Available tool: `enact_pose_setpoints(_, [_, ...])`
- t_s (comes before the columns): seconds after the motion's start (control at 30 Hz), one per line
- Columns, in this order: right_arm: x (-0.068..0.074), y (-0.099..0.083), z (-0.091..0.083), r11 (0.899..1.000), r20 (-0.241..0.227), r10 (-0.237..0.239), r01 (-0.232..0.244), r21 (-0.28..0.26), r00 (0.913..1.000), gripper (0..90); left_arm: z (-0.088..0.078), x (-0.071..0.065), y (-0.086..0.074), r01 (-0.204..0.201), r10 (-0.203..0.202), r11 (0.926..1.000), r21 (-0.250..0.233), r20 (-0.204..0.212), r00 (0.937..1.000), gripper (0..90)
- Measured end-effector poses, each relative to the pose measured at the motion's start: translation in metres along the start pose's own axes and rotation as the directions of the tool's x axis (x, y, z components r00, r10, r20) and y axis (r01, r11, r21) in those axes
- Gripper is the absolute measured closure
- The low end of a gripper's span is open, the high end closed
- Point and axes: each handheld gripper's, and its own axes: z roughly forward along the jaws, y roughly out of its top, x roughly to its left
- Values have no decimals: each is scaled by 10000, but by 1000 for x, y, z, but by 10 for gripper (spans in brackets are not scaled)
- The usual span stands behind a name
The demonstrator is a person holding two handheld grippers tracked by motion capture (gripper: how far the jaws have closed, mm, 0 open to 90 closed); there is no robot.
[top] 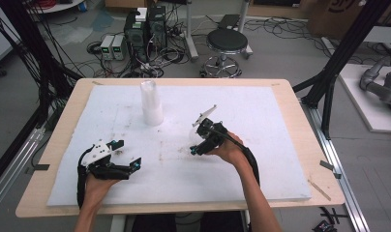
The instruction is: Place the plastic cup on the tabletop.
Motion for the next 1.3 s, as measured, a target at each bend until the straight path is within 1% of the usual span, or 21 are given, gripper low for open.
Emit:
enact_pose_setpoints(0.03, [0,0,0,10000,0,0,0,0,10000,343,0,0,0,-55,55,10000,29,21,10000,18])
enact_pose_setpoints(0.1, [1,2,5,9996,185,-152,148,223,9997,342,0,0,0,-58,58,10000,31,4,10000,18])
enact_pose_setpoints(0.13, [2,2,7,9995,276,-192,185,245,9994,342,0,0,0,-65,65,10000,35,-3,10000,18])
enact_pose_setpoints(0.23, [2,2,9,9996,324,-218,212,211,9992,342,0,0,0,-76,76,10000,44,-16,10000,18])
enact_pose_setpoints(0.27, [3,2,11,9999,277,-133,134,-14,9995,343,0,0,0,-80,80,10000,39,-2,10000,18])
enact_pose_setpoints(0.3, [3,2,11,9999,277,-133,134,-14,9995,343,0,0,0,-84,84,10000,42,1,10000,18])
enact_pose_setpoints(0.37, [2,2,13,9997,269,-31,37,-221,9996,343,1,-1,0,-102,102,9999,61,42,9999,18])
enact_pose_setpoints(0.47, [3,4,15,9996,304,-112,119,-249,9995,343,0,0,0,-82,82,9999,70,4,10000,18])
enact_pose_setpoints(0.67, [4,6,19,9993,350,-117,130,-358,9993,335,1,0,0,-79,79,9999,84,5,10000,18])
enact_pose_setpoints(0.7, [5,7,22,9991,366,-182,196,-382,9992,298,1,-1,0,-60,60,9999,84,-5,10000,18])
enact_pose_setpoints(0.73, [5,7,24,9992,483,-162,179,-344,9987,286,1,0,0,-65,65,9999,84,-7,10000,18])
enact_pose_setpoints(0.77, [5,7,24,9992,483,-162,179,-344,9987,286,1,0,0,-69,69,9999,77,1,10000,18])
enact_pose_setpoints(0.8, [5,7,26,9993,574,-246,261,-269,9980,270,1,0,0,-69,69,10000,69,9,10000,18])
enact_pose_setpoints(0.83, [5,6,30,9993,545,-231,246,-288,9982,219,1,0,0,-50,50,10000,54,17,10000,18])
enact_pose_setpoints(0.97, [5,4,32,9989,508,-136,158,-431,9986,212,0,0,0,-52,52,10000,32,20,10000,18])
enact_pose_setpoints(1.07, [5,2,32,9983,542,-150,180,-552,9984,207,0,0,0,-46,46,10000,46,44,10000,18])
enact_pose_setpoints(1.1, [4,1,32,9979,493,-77,108,-640,9988,205,0,0,0,-18,18,10000,39,40,10000,18])
enact_pose_setpoints(1.2, [4,-1,32,9980,508,43,-11,-639,9987,193,0,1,0,10,-11,10000,11,56,10000,17])
enact_pose_setpoints(1.23, [4,-2,31,9972,576,7,36,-753,9983,187,0,1,0,0,0,10000,-9,31,10000,17])
enact_pose_setpoints(1.27, [4,-2,31,9972,576,7,36,-753,9983,187,0,1,0,5,-4,10000,-57,29,10000,17])
enact_pose_setpoints(1.3, [5,-3,30,9966,566,79,-32,-826,9984,187,-1,1,0,47,-47,10000,-70,46,10000,18])
